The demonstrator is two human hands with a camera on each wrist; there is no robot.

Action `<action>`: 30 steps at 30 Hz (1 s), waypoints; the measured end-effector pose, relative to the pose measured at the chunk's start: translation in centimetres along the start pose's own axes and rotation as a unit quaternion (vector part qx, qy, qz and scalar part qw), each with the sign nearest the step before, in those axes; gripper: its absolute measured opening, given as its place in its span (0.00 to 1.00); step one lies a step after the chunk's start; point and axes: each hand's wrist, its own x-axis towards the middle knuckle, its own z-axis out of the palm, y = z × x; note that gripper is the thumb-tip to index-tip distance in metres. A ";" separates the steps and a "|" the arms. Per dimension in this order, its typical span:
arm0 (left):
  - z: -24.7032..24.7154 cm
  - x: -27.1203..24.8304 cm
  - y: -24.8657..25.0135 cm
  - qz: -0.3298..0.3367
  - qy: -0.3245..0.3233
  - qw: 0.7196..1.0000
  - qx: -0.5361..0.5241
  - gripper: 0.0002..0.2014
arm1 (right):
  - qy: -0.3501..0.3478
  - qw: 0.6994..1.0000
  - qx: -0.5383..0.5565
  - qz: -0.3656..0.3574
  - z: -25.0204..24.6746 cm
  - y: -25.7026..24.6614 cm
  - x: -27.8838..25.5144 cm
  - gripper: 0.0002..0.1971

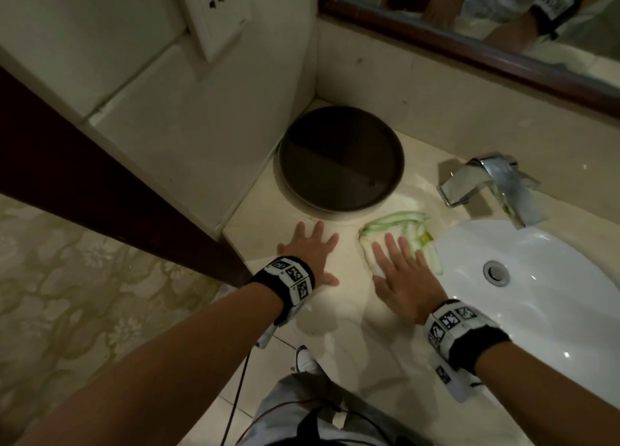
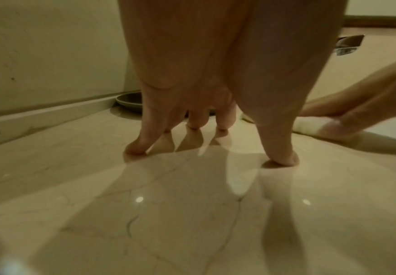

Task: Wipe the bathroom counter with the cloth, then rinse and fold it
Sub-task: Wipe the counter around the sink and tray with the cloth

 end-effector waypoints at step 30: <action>-1.2 -2.8 -1.4 0.018 0.159 0.981 0.106 0.16 | 0.032 0.995 0.047 0.078 1.4 -1.5 -0.2 0.36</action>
